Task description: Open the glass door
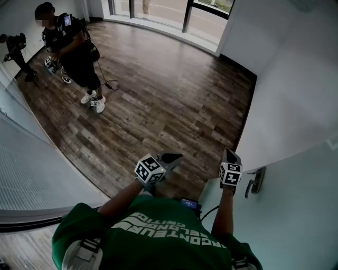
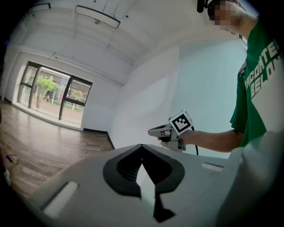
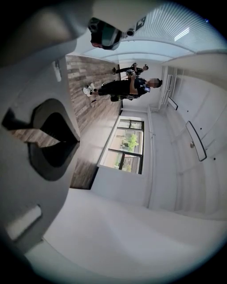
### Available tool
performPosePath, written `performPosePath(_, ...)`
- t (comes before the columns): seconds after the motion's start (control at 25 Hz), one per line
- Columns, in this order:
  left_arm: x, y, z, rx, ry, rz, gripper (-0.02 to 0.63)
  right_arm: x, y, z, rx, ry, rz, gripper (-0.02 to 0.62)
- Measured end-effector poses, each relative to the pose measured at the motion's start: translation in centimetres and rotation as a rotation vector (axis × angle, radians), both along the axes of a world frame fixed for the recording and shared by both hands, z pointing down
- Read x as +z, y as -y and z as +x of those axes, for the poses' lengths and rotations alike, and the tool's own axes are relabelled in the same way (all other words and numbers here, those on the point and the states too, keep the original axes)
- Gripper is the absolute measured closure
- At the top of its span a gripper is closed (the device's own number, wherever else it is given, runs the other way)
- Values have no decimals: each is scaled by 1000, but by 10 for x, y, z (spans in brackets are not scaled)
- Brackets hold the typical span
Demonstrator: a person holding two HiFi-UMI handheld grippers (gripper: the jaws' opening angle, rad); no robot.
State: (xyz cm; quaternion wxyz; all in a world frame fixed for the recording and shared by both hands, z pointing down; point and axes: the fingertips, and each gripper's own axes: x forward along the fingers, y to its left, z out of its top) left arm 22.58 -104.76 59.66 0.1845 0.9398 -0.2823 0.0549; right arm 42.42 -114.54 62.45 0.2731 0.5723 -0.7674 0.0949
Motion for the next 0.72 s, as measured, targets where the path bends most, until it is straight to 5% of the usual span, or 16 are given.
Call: performPosePath(0.72, 2, 24, -37, -220, 5, -4, 589, 3, 13, -128, -366, 159, -5, 602)
